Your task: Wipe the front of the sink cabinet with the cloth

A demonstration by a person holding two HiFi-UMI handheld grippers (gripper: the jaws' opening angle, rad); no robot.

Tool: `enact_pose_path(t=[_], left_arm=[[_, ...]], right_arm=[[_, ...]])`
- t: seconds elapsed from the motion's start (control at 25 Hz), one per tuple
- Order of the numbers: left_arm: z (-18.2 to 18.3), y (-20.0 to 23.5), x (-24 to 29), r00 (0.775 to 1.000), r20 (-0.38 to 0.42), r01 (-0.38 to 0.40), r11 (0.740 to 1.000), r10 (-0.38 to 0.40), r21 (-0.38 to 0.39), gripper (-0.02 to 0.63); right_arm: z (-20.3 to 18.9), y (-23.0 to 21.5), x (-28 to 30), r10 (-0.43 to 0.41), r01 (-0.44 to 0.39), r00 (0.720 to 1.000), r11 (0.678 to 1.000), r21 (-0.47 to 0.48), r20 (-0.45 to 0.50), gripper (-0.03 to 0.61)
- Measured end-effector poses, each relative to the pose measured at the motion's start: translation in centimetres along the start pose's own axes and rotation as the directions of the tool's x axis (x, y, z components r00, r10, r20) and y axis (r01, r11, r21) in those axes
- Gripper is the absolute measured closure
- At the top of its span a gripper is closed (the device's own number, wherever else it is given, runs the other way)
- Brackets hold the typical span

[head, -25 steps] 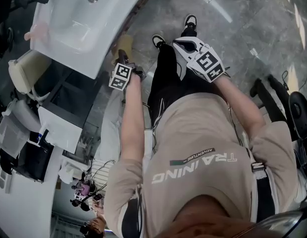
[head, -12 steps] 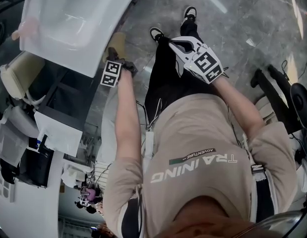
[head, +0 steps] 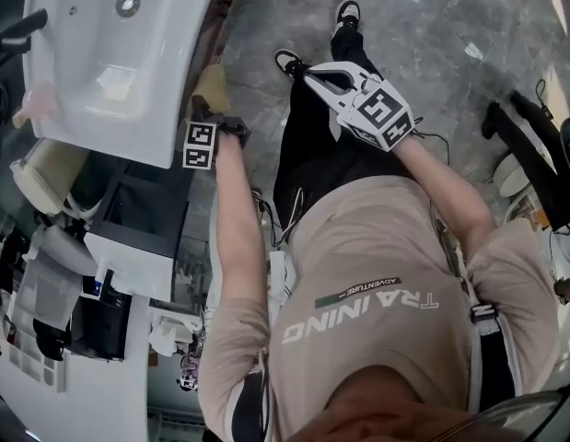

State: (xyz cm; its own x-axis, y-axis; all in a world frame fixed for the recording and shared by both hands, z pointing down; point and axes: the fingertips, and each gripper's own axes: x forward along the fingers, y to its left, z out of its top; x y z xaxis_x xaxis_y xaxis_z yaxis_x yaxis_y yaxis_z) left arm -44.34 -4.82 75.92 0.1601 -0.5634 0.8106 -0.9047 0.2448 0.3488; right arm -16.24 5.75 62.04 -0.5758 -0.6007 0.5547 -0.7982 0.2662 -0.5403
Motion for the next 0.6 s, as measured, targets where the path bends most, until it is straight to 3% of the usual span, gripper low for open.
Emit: enact_pose_path(t=[0.6], left_arm=[[-0.8,-9.3,5.4,0.997,-0.004,0.081,0.994,-0.081,0.067,0.574]], right_arm=[[-1.7,-5.9,-3.8,-0.071,0.069,0.997,0.996,0.048,0.028,0.566]])
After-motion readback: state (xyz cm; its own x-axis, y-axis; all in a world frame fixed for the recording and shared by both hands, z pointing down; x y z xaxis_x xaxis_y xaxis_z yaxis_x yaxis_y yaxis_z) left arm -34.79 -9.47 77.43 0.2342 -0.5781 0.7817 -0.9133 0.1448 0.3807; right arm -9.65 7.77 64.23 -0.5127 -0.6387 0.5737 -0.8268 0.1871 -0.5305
